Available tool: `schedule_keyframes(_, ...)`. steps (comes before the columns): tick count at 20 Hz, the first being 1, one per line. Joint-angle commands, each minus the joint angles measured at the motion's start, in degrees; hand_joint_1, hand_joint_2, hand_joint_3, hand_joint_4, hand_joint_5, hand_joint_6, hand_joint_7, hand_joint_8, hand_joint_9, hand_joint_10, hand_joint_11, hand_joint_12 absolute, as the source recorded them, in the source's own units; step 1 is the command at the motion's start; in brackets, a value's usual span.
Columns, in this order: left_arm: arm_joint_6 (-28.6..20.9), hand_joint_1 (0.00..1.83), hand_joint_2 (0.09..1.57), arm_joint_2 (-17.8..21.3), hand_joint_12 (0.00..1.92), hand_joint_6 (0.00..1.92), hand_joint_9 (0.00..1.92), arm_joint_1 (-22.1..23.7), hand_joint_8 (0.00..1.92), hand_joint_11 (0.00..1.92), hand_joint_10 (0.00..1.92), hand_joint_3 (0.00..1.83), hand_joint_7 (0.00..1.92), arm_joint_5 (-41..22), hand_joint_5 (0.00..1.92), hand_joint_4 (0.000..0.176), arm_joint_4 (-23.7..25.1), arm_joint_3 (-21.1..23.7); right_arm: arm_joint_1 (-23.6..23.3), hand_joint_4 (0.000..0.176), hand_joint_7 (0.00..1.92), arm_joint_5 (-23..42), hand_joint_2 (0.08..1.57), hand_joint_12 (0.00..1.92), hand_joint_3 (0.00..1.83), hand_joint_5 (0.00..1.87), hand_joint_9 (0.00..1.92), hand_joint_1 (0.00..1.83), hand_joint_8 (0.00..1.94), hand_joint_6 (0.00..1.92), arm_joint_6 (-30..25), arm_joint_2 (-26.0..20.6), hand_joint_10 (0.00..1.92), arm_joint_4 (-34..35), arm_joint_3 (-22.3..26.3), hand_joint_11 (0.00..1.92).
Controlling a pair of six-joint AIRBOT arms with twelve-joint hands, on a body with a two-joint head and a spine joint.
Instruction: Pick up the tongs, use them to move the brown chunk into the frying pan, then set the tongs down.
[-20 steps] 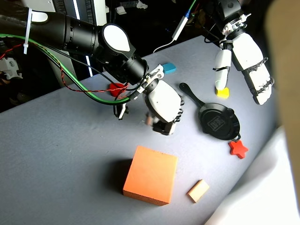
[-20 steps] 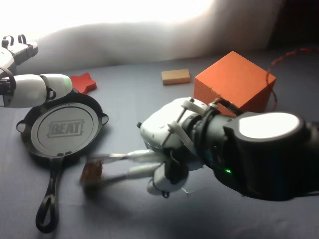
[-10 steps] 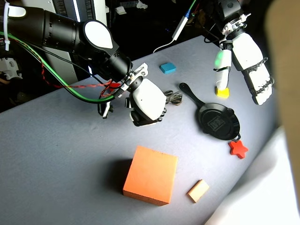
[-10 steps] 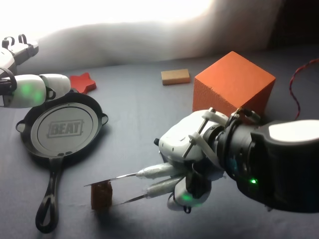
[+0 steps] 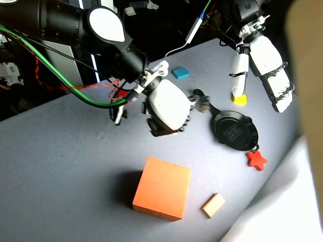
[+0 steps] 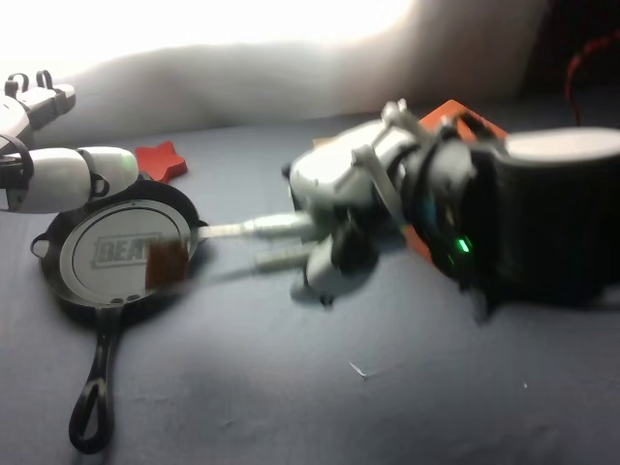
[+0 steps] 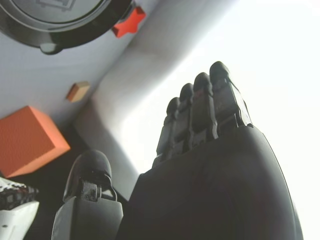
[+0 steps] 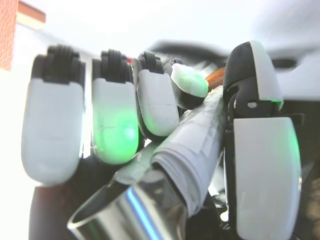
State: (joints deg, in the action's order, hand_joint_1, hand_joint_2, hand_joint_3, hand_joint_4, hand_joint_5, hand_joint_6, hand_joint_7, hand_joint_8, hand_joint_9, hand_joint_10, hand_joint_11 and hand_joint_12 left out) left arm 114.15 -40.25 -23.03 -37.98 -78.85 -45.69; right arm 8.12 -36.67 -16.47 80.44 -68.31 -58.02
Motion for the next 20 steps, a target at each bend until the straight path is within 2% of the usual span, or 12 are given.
schedule_keyframes(1, -0.09, 0.00, 1.24, 0.53, 0.18, 0.00, 0.02, 0.46, 0.00, 0.00, 0.00, 0.00, 0.05, -3.22, 0.03, 0.000, 3.10, -0.16, -1.25, 0.176, 1.57, 1.66, 1.44, 1.92, 0.01, 1.30, 1.68, 0.86, 1.94, 1.92, -0.80, 0.86, 1.92, -3.09, -1.77, 1.70)
schedule_keyframes(3, -0.09, 0.00, 1.24, 0.45, 0.15, 0.01, 0.03, 0.43, 0.01, 0.00, 0.00, 0.00, 0.08, -3.22, 0.04, 0.000, 3.11, -0.26, -1.94, 0.176, 1.58, 2.65, 1.43, 1.92, 0.00, 1.30, 1.69, 0.89, 1.94, 1.92, -2.64, 4.04, 1.92, -3.04, -7.16, 1.72)
schedule_keyframes(7, -0.09, 0.00, 1.22, 0.18, 0.23, 0.00, 0.06, 0.30, 0.00, 0.00, 0.01, 0.00, 0.10, -3.22, 0.07, 0.000, 3.12, -0.39, -1.08, 0.176, 1.56, 5.42, 1.43, 1.92, 0.00, 1.31, 1.69, 0.91, 1.94, 1.92, -5.71, 10.61, 1.92, -2.75, -17.27, 1.72)
schedule_keyframes(9, -0.08, 0.00, 1.22, 0.00, 0.29, 0.01, 0.07, 0.30, 0.00, 0.00, 0.01, 0.00, 0.11, -3.22, 0.08, 0.000, 3.12, -0.52, -0.23, 0.176, 1.54, 7.46, 1.43, 1.92, 0.00, 1.29, 1.66, 0.88, 1.94, 1.92, -5.94, 12.56, 1.92, -2.75, -19.86, 1.69)
schedule_keyframes(11, -0.08, 0.00, 1.22, -0.11, 0.31, 0.00, 0.08, 0.30, 0.00, 0.00, 0.01, 0.00, 0.11, -3.22, 0.08, 0.000, 3.12, -0.61, 0.34, 0.176, 1.54, 7.77, 1.43, 1.92, 0.00, 1.30, 1.66, 0.87, 1.94, 1.92, -5.93, 14.13, 1.92, -2.74, -21.74, 1.69)
schedule_keyframes(16, -0.08, 0.00, 1.21, -0.14, 0.33, 0.00, 0.09, 0.33, 0.00, 0.00, 0.00, 0.00, 0.11, -3.22, 0.06, 0.000, 3.12, -0.71, 1.74, 0.176, 1.43, 7.91, 1.47, 1.92, 0.01, 1.22, 1.55, 0.68, 1.93, 1.92, -5.50, 15.89, 1.92, -2.77, -23.26, 1.55)
schedule_keyframes(18, -0.08, 0.00, 1.22, -0.14, 0.27, 0.00, 0.06, 0.33, 0.00, 0.00, 0.00, 0.00, 0.09, -3.22, 0.06, 0.000, 3.13, -0.72, 1.89, 0.176, 1.43, 8.23, 1.47, 1.92, 0.01, 1.21, 1.51, 0.62, 1.82, 1.85, -5.50, 15.92, 1.92, -2.77, -23.26, 1.49)
schedule_keyframes(19, -0.08, 0.00, 1.22, -0.15, 0.26, 0.00, 0.05, 0.33, 0.00, 0.00, 0.00, 0.00, 0.09, -3.22, 0.06, 0.000, 3.13, -0.72, 2.02, 0.176, 1.45, 8.34, 1.45, 1.92, 0.00, 1.22, 1.52, 0.64, 1.74, 1.77, -5.49, 15.91, 1.86, -2.96, -23.26, 1.48)
schedule_keyframes(20, -0.08, 0.00, 1.23, -0.15, 0.24, 0.00, 0.04, 0.34, 0.00, 0.00, 0.00, 0.00, 0.08, -3.22, 0.06, 0.000, 3.13, -0.72, 2.10, 0.176, 1.39, 8.37, 1.47, 1.92, 0.00, 1.16, 1.45, 0.61, 1.69, 1.74, -5.49, 15.91, 1.85, -3.17, -23.25, 1.40)
